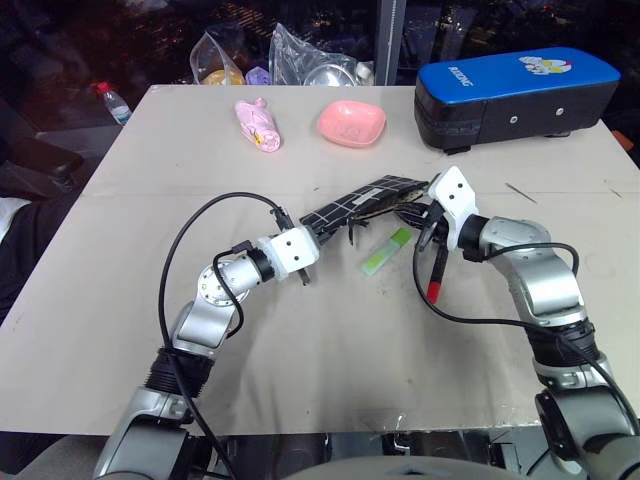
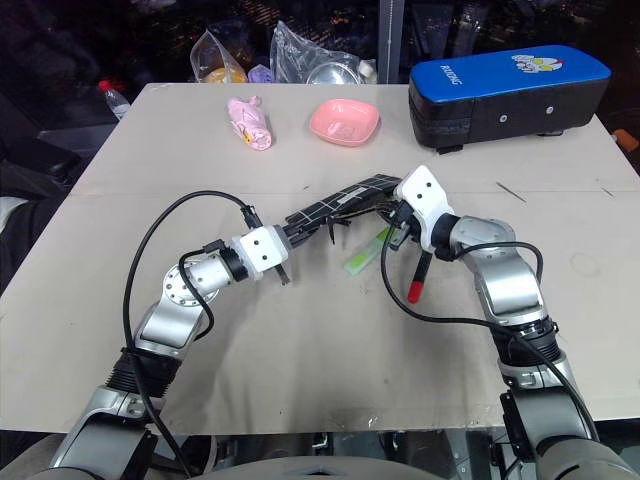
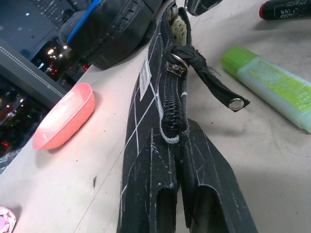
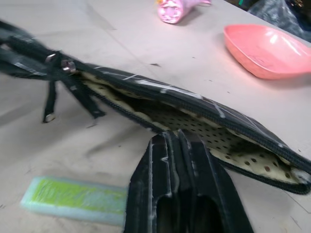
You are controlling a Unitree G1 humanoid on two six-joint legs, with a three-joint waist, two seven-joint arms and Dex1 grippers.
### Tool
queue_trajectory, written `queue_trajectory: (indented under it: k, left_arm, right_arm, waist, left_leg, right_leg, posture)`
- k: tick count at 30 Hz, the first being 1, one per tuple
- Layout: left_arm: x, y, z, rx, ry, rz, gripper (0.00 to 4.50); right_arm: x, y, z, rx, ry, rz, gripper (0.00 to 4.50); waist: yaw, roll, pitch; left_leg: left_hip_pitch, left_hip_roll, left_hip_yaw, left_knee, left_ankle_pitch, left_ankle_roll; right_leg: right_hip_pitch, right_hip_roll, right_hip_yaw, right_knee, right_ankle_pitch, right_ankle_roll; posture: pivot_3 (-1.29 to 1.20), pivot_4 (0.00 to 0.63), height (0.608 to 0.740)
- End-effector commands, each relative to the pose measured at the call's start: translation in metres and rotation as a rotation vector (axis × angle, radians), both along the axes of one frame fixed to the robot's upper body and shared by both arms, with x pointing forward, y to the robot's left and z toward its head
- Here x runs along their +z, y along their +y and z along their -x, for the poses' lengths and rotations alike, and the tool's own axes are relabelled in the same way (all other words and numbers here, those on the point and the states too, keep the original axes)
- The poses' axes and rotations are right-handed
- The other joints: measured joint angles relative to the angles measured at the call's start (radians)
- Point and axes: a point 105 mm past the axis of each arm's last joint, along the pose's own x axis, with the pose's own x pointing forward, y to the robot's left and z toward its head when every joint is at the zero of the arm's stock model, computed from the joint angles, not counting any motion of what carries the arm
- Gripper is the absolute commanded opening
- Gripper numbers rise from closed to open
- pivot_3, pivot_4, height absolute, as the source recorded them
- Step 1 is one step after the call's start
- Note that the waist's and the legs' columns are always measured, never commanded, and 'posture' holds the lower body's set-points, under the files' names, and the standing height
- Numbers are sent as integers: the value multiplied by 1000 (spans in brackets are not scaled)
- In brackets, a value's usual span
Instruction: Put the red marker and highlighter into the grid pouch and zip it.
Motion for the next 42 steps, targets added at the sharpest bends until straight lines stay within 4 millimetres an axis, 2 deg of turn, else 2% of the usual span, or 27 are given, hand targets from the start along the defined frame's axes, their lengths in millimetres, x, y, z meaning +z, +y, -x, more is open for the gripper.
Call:
queue_trajectory:
  k: [1, 7, 12, 16, 18, 20, 23, 25, 29, 32, 35, 37, 39, 42]
  left_arm:
    - [19, -2, 2, -16, -66, 23, 0]
    - [18, -2, 4, -21, -70, 15, 0]
    - [19, -3, 4, -23, -75, 13, 0]
    - [20, -2, 2, -16, -79, 14, 0]
    - [20, -2, 2, -14, -80, 15, 0]
    - [20, -2, 2, -12, -80, 16, 0]
    - [21, -2, 1, -11, -78, 21, 0]
    - [20, -2, 1, -9, -74, 28, 0]
    - [19, 0, 1, -3, -65, 38, 0]
    - [19, 1, 1, 0, -62, 39, 0]
    - [18, 2, 1, 2, -60, 41, 0]
    - [18, 2, 2, 1, -56, 42, 0]
    - [16, 2, 2, -3, -51, 44, 0]
    - [16, 1, 3, -5, -48, 45, 0]
  right_arm:
    - [14, 1, -8, -23, -40, -35, 74]
    - [9, 12, -20, -12, -72, 14, 74]
    - [4, 24, -29, 81, -288, 293, 74]
    - [3, 34, -32, 170, -470, 452, 1339]
    - [4, 35, -34, 196, -529, 504, 2121]
    - [3, 34, -37, 215, -567, 548, 3176]
    - [0, 27, -39, 235, -603, 605, 4336]
    - [3, 24, -37, 232, -618, 599, 4433]
    - [22, 16, -28, 171, -606, 453, 4433]
    - [36, 8, -15, 96, -536, 280, 4433]
    - [41, -2, 0, 36, -441, 158, 4433]
    - [36, -12, 11, -25, -352, 84, 4433]
    - [22, -24, 25, -102, -232, 17, 4433]
    - [6, -32, 39, -193, -115, -26, 4433]
  waist:
    - [0, 0, 0]
    - [-1, 0, 0]
    - [-3, 0, 0]
    - [-3, 0, 0]
    - [-3, 0, 0]
    - [-3, 0, 0]
    - [-1, 0, 0]
    - [-2, 0, 0]
    - [-1, 0, 0]
    - [1, 0, 0]
    - [2, 0, 0]
    - [2, 0, 0]
    - [6, 0, 0]
    - [10, 0, 0]
  left_leg:
    - [0, 0, 0, 0, 0, 0]
    - [0, 0, 0, 0, 0, 0]
    - [0, 0, 0, 0, 0, 0]
    - [0, 0, 1, 0, 0, 0]
    - [0, 0, 2, 0, 0, 0]
    - [0, 0, 3, 0, 0, 0]
    - [0, 0, 4, 0, 0, 0]
    - [0, 0, 5, 0, 0, 0]
    - [0, 1, 4, 0, 0, 0]
    - [-1, 1, 4, 0, 0, 0]
    - [-1, 1, 1, 0, 0, 0]
    - [-1, 1, 1, 0, 0, 0]
    - [-1, 1, -1, 0, 0, 0]
    - [-1, 0, -1, 0, 0, 0]
  right_leg:
    - [0, 0, 0, 0, 0, 0]
    - [0, 0, 0, 0, 0, 0]
    - [0, 0, 0, 0, 0, 0]
    - [-1, 0, 0, 0, 0, 0]
    - [-1, 0, 1, 0, 0, 0]
    - [-1, 0, 1, 0, 0, 0]
    - [-1, 0, 1, 0, 0, 0]
    - [-1, 0, 0, 0, 0, 0]
    - [-1, 0, 0, 0, 0, 0]
    - [-1, -1, 0, 0, 0, 0]
    - [-1, -1, 0, 0, 0, 0]
    - [0, -1, 0, 0, 0, 0]
    - [0, -1, -1, 0, 0, 0]
    - [0, -1, 0, -1, 0, 0]
  posture:
    - [0, 150, 686]
    - [0, 150, 686]
    - [0, 150, 686]
    - [0, 150, 686]
    - [0, 150, 686]
    - [0, 150, 686]
    - [0, 150, 686]
    - [0, 150, 686]
    - [0, 150, 686]
    - [0, 150, 686]
    - [0, 150, 686]
    - [0, 150, 686]
    - [0, 150, 686]
    - [0, 150, 686]
